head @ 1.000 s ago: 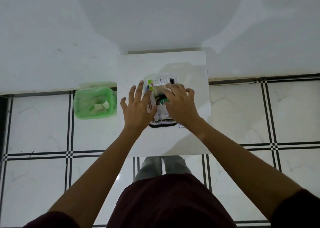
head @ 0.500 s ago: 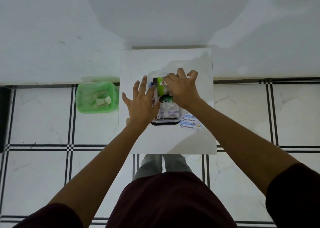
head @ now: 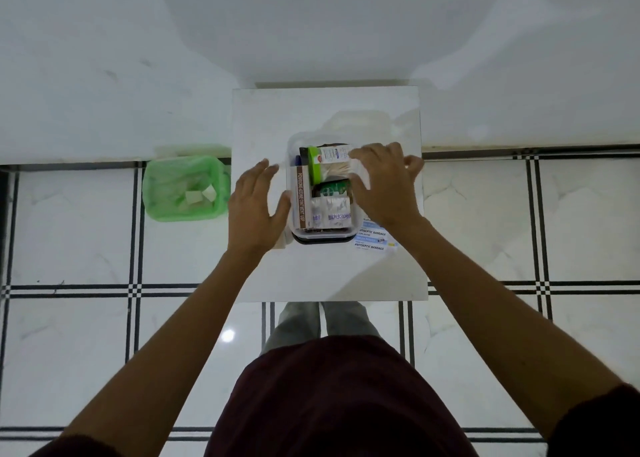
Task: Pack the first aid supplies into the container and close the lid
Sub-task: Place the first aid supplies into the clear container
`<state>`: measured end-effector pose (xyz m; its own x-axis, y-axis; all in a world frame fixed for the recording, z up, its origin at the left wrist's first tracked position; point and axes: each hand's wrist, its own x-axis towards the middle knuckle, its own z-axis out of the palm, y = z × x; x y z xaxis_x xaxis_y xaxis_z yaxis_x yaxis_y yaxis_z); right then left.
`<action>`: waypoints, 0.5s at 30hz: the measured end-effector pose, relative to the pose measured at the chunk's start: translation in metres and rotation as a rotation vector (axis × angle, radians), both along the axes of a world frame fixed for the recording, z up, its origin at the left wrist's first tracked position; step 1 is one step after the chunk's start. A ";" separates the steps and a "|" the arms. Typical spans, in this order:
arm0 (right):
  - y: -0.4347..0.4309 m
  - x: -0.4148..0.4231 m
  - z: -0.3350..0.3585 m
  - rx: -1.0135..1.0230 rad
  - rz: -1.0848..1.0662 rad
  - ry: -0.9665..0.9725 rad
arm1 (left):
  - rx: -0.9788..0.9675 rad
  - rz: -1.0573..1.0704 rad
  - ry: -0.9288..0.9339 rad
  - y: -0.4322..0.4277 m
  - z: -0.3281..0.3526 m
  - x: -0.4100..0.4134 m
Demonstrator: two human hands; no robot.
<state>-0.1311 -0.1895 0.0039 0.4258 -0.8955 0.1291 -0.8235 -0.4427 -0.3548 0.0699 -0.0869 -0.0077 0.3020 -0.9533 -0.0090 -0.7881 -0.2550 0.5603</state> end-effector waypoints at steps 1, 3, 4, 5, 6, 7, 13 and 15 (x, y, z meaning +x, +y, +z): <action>0.007 -0.009 -0.001 0.013 -0.063 -0.047 | 0.004 0.017 0.045 0.009 -0.001 0.002; 0.023 -0.026 -0.007 0.073 -0.150 -0.100 | 0.066 0.007 0.079 0.025 -0.003 0.006; 0.030 -0.033 -0.011 0.136 -0.181 -0.106 | 0.112 -0.008 0.072 0.033 -0.005 0.008; 0.037 -0.040 -0.015 0.219 -0.206 -0.091 | 0.168 -0.031 0.051 0.038 -0.009 0.011; 0.042 -0.046 -0.021 0.314 -0.219 -0.047 | 0.229 -0.066 0.017 0.044 -0.013 0.014; 0.046 -0.051 -0.027 0.404 -0.210 0.018 | 0.290 -0.110 -0.020 0.048 -0.017 0.017; 0.061 -0.062 -0.057 0.542 0.033 0.338 | 0.553 -0.283 -0.141 0.055 -0.035 0.022; 0.062 -0.058 -0.062 0.488 0.061 0.396 | 0.589 -0.283 -0.148 0.054 -0.040 0.023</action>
